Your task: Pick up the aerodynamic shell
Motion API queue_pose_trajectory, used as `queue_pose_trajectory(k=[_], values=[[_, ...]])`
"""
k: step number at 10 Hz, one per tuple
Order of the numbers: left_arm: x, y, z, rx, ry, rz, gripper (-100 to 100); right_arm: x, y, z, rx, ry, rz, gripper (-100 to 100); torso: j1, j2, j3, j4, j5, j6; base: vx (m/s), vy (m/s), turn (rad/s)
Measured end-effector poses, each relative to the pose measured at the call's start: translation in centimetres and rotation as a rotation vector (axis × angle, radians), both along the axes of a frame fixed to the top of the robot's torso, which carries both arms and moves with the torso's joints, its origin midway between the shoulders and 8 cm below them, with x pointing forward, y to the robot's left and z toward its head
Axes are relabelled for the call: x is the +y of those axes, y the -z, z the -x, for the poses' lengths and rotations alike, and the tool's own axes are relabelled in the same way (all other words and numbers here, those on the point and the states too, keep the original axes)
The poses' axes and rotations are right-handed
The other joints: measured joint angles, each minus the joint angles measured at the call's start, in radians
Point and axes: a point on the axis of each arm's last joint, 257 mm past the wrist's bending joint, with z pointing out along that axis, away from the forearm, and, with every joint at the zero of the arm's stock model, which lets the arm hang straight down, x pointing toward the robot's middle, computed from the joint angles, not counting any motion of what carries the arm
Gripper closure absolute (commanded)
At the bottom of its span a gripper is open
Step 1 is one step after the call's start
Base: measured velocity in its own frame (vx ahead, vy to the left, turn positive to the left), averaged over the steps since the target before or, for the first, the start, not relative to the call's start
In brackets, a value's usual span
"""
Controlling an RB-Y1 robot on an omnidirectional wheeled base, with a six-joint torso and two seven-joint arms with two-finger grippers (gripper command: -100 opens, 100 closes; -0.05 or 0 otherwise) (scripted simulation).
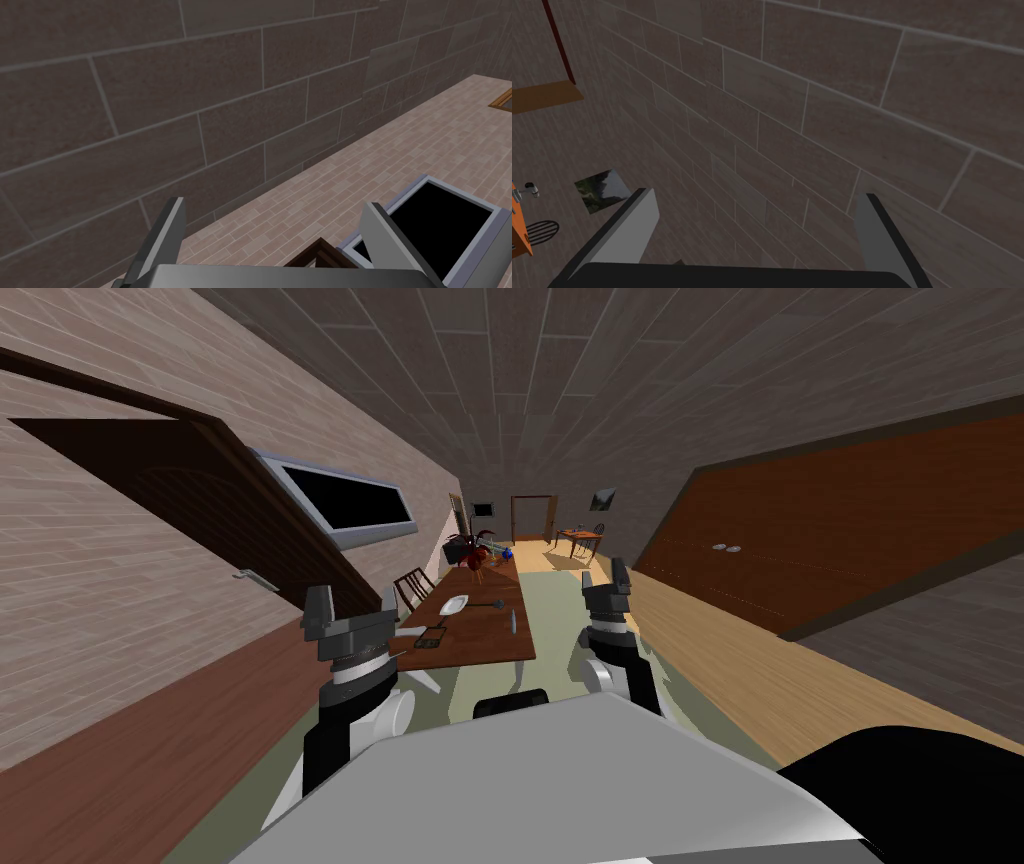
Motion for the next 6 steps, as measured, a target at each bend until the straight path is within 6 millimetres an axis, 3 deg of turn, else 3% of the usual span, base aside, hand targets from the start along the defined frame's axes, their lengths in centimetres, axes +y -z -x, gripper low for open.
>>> queue_pose_trajectory(k=[6], values=[[0.0, 0.0, 0.0, 0.000, 0.000, 0.000, 0, 0.7, 2.0, -3.3, 0.095, -0.080, 0.085, -100, 0.004, 0.002, 0.001, 0.000, 0.001, 0.000, -0.026, 0.053, 0.076]])
